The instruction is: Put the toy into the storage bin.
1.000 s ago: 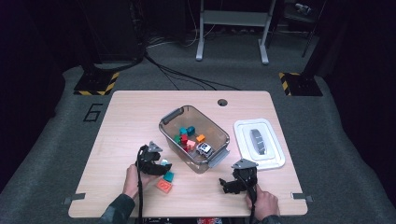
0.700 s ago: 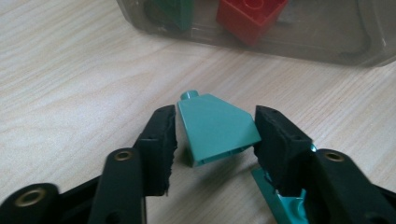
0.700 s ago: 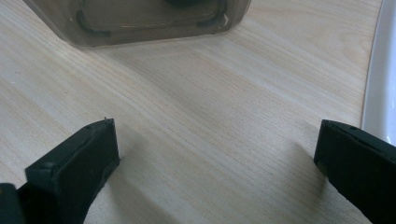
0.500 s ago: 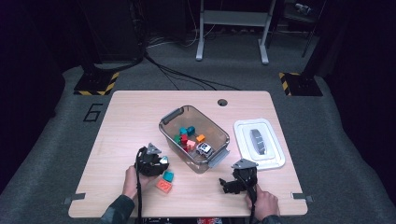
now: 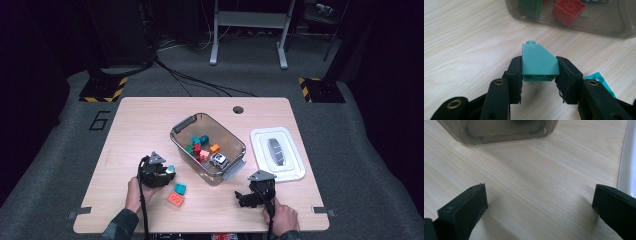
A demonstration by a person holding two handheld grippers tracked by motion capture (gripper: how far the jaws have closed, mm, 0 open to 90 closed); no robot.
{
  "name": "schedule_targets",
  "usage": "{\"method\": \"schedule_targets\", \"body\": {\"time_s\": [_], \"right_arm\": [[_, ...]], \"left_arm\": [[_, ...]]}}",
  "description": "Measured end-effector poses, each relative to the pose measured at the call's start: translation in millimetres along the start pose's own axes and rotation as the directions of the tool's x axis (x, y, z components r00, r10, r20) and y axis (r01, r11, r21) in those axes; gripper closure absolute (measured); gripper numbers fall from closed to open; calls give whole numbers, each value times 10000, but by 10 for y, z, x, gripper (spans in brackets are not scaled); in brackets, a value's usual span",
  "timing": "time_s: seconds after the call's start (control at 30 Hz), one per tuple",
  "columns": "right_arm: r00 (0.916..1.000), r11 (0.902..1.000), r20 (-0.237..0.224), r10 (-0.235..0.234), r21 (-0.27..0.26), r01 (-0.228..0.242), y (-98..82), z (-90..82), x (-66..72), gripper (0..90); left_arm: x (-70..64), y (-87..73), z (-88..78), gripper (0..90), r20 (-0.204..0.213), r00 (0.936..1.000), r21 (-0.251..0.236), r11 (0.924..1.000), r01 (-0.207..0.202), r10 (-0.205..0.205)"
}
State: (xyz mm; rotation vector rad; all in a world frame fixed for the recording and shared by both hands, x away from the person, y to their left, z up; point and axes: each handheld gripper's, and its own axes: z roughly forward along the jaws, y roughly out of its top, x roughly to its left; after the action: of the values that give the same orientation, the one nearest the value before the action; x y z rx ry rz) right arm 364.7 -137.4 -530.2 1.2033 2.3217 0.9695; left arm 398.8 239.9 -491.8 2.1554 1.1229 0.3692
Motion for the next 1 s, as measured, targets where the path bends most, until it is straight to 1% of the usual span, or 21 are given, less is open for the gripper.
{"method": "schedule_targets", "body": {"time_s": [0.1, 0.13, 0.17, 0.2, 0.23, 0.27, 0.3, 0.37, 0.4, 0.43, 0.47, 0.5, 0.53, 0.6, 0.63, 0.73, 0.8, 0.9, 0.93, 0.97, 1.0], "right_arm": [[10000, 10000, -3, 0, -2, 0, 0, 0, 0, 0], [10000, 10000, 4, 89, -28, -89, 2, 3, 6, 0], [10000, 10000, 2, 39, -14, -39, 1, 1, 3, 0], [10000, 10000, 6, 87, -28, -87, 2, 3, 6, 0], [10000, 10000, 6, 86, -29, -86, 2, 3, 6, 0], [10000, 10000, 4, 84, -30, -84, 2, 3, 6, 0], [10000, 10000, 5, 81, -27, -81, 2, 3, 6, 0], [10000, 10000, 5, 86, -27, -86, 2, 3, 6, 0], [10000, 10000, 5, 89, -29, -89, 2, 3, 6, 0], [10000, 10000, 5, 85, -27, -85, 2, 3, 6, 0], [10000, 10000, 6, 91, -27, -91, 2, 3, 6, 0], [10000, 10000, 5, 85, -29, -85, 2, 3, 6, 0], [10000, 10000, 5, 88, -27, -88, 2, 3, 6, 0], [10000, 10000, 6, 89, -27, -89, 2, 3, 6, 0], [10000, 10000, 6, 89, -28, -89, 2, 3, 6, 0], [10000, 10000, 4, 82, -30, -82, 2, 3, 6, 0], [10000, 10000, 6, 84, -28, -84, 2, 3, 6, 0], [10000, 10000, 5, 88, -27, -88, 2, 3, 6, 0], [10000, 10000, 6, 88, -28, -88, 2, 3, 6, 0], [10000, 10000, 4, 83, -28, -83, 2, 3, 6, 0], [10000, 10000, 6, 86, -29, -86, 2, 3, 6, 0]], "left_arm": [[43, 15, -73, 589, -26, 9999, 82, 9999, -101, 101], [52, 20, -91, 590, -32, 10000, 53, 9999, -94, 94], [69, 26, -115, 590, -58, 9998, 102, 9998, -189, 189], [75, 31, -135, 590, -81, 9999, -7, 10000, -81, 81], [95, 38, -161, 590, -57, 9998, 95, 9998, -201, 201], [96, 39, -173, 590, -63, 10000, -50, 10000, -37, 37], [111, 46, -199, 590, -82, 10000, -70, 10000, -10, 10], [127, 51, -219, 590, -120, 9999, -41, 9999, -108, 107], [150, 61, -264, 590, -135, 9999, -76, 10000, -51, 50], [149, 65, -277, 590, -177, 9997, -271, 9995, 144, -149], [165, 72, -304, 590, -191, 9998, -218, 9997, 55, -59], [167, 78, -320, 590, -233, 9996, -348, 9993, 165, -173], [180, 86, -341, 590, -238, 9997, -292, 9995, 105, -112], [201, 103, -376, 590, -256, 9996, -369, 9992, 118, -127], [207, 118, -398, 590, -313, 9993, -451, 9988, 199, -213], [229, 148, -448, 590, -318, 9993, -494, 9986, 202, -218], [242, 175, -485, 590, -323, 9993, -457, 9988, 154, -168], [250, 206, -518, 590, -393, 9991, -581, 9982, 135, -158], [264, 233, -558, 590, -377, 9993, -509, 9987, 23, -42], [262, 250, -575, 590, -408, 9991, -611, 9981, 97, -122], [267, 265, -593, 590, -426, 9991, -608, 9981, 35, -61]]}}
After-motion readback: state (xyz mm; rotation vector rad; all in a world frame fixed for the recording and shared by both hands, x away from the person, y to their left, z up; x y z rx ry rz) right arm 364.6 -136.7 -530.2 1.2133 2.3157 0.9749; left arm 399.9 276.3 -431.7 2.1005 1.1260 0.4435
